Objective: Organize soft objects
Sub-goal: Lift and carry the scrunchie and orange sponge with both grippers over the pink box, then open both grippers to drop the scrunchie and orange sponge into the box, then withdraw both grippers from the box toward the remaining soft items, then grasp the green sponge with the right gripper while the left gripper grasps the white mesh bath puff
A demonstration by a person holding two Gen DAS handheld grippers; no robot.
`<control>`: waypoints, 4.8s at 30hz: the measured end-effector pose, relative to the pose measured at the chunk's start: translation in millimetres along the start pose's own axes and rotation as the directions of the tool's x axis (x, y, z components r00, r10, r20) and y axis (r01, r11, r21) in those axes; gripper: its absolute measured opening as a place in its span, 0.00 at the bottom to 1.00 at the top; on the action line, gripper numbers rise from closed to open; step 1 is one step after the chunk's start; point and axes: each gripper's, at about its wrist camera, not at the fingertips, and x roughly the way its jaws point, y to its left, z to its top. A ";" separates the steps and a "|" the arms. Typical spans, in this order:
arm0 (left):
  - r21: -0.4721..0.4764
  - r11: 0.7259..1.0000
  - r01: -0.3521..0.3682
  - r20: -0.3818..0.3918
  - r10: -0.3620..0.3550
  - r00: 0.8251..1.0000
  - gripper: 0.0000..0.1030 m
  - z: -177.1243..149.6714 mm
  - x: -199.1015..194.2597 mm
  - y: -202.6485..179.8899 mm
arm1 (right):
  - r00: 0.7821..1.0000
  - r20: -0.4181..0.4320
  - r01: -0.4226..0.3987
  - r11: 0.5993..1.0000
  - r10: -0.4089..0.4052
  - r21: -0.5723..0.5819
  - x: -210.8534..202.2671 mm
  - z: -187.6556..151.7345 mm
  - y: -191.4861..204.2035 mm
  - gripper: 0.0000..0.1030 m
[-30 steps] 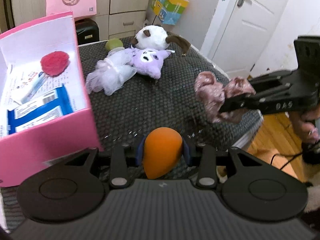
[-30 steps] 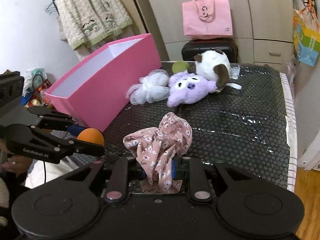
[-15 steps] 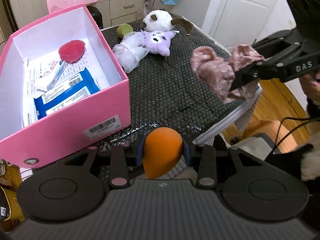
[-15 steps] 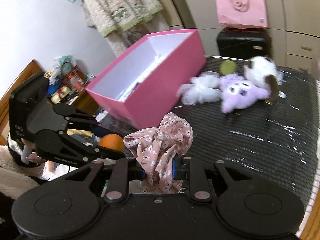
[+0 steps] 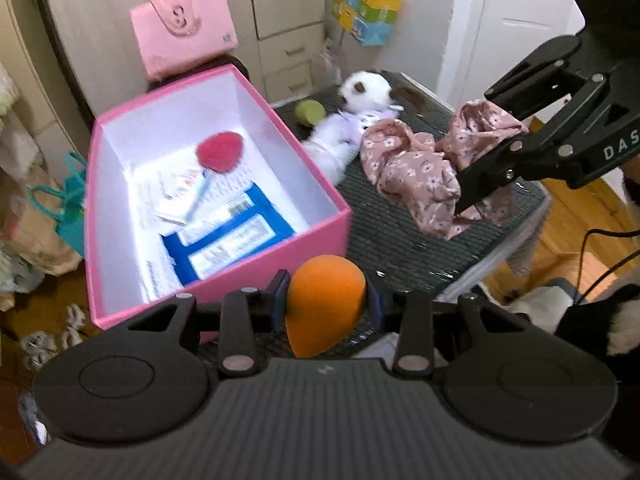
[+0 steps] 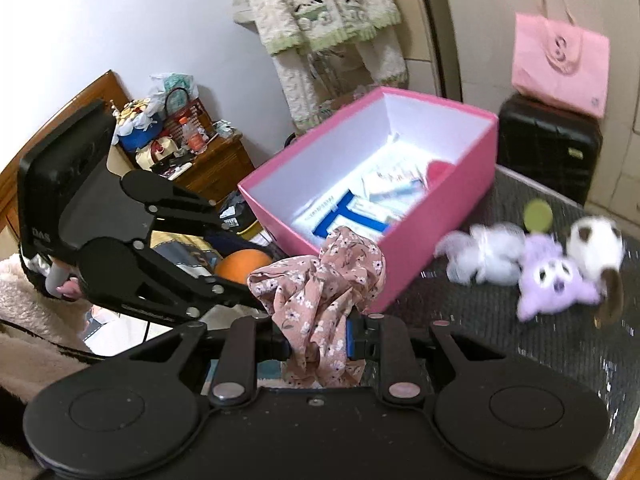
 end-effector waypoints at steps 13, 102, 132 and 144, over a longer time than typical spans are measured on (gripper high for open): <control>-0.009 0.999 -0.032 0.106 0.033 0.994 0.39 39.7 -2.7 51.7 | 0.994 0.071 0.089 0.993 -0.083 -0.074 28.9 72.4 4.8 0.28; 0.068 0.997 -0.044 0.276 0.024 0.961 0.89 47.0 -33.6 -8.9 | 0.930 0.250 0.279 0.960 -0.271 0.001 -54.4 22.0 -18.6 0.63; 0.155 0.983 -0.094 0.311 0.041 0.950 0.90 50.1 81.7 -100.5 | 0.952 0.201 0.213 0.971 -0.231 0.109 -44.9 -45.6 -101.0 0.65; 0.147 0.911 -0.386 0.346 0.318 0.883 0.90 67.9 136.6 -99.3 | 0.960 0.189 0.190 0.975 -0.209 0.114 -13.5 -19.9 -148.3 0.65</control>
